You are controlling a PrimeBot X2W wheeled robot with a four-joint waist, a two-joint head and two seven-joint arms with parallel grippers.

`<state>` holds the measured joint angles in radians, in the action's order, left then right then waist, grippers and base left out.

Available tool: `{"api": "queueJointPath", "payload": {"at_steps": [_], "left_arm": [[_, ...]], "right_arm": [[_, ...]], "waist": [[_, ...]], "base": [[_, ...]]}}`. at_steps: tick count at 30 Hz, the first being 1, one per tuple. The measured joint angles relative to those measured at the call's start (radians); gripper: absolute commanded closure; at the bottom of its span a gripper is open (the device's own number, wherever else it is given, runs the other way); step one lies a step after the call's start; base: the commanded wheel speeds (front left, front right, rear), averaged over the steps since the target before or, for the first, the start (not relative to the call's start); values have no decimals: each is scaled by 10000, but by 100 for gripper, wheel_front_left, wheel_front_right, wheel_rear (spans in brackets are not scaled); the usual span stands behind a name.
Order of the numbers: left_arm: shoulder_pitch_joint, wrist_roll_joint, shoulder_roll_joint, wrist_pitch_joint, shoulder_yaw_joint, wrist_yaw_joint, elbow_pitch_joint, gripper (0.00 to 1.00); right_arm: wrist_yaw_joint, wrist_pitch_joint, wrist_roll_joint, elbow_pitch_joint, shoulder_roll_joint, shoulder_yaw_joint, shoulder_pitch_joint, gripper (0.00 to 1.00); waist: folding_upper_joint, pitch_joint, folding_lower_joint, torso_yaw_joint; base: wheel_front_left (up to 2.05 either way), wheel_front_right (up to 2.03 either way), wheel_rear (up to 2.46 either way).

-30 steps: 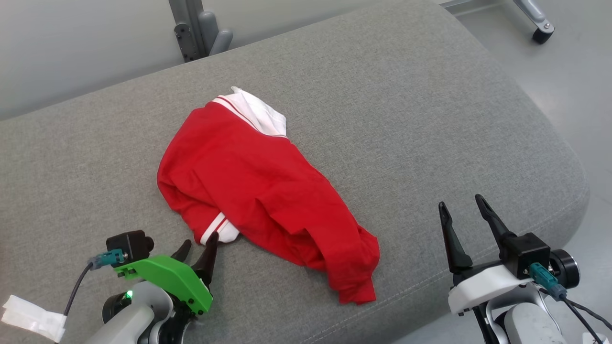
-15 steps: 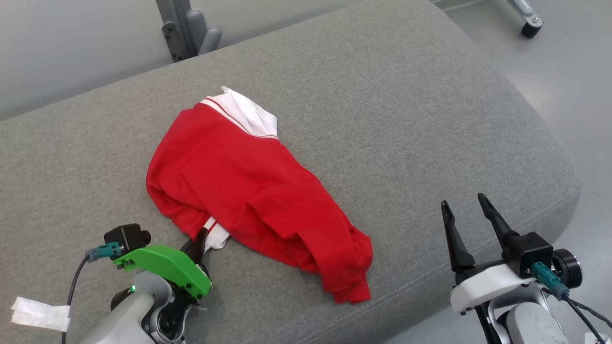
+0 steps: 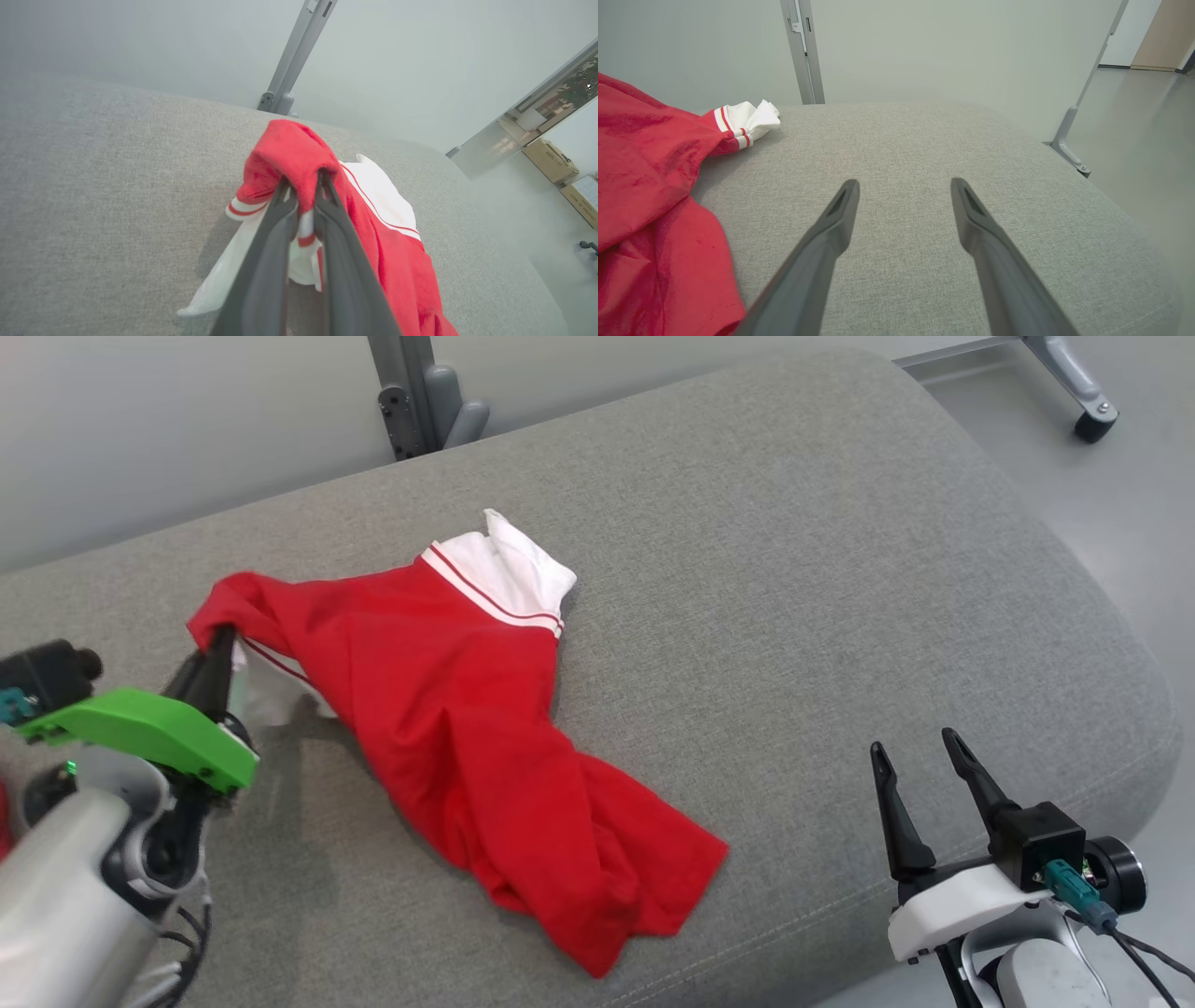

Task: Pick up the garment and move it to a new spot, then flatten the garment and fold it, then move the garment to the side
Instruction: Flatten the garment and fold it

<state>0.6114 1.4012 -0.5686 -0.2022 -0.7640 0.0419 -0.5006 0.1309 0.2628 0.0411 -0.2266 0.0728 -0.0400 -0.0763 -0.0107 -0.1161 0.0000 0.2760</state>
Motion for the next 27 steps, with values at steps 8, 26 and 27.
{"api": "queueJointPath", "payload": {"at_steps": [8, 26, 27], "left_arm": [[908, -550, -2040, 721, 393, 905, 1914, 100], [3082, -3555, 604, 2224, -2499, 1781, 3158, 100], [2933, -3570, 970, 2182, -2706, 1732, 2821, 100]], "right_arm": [[0, 0, -12, -29, 48, -88, 61, 0], [0, 0, 138, -136, -79, -508, -265, 0], [0, 0, 163, -138, -104, -518, -304, 0]], "waist": [[0, 244, 0, -297], [0, 88, 0, 179], [0, 49, 0, 266]], "base": [[0, 0, 0], [0, 0, 0], [0, 0, 0]]}}
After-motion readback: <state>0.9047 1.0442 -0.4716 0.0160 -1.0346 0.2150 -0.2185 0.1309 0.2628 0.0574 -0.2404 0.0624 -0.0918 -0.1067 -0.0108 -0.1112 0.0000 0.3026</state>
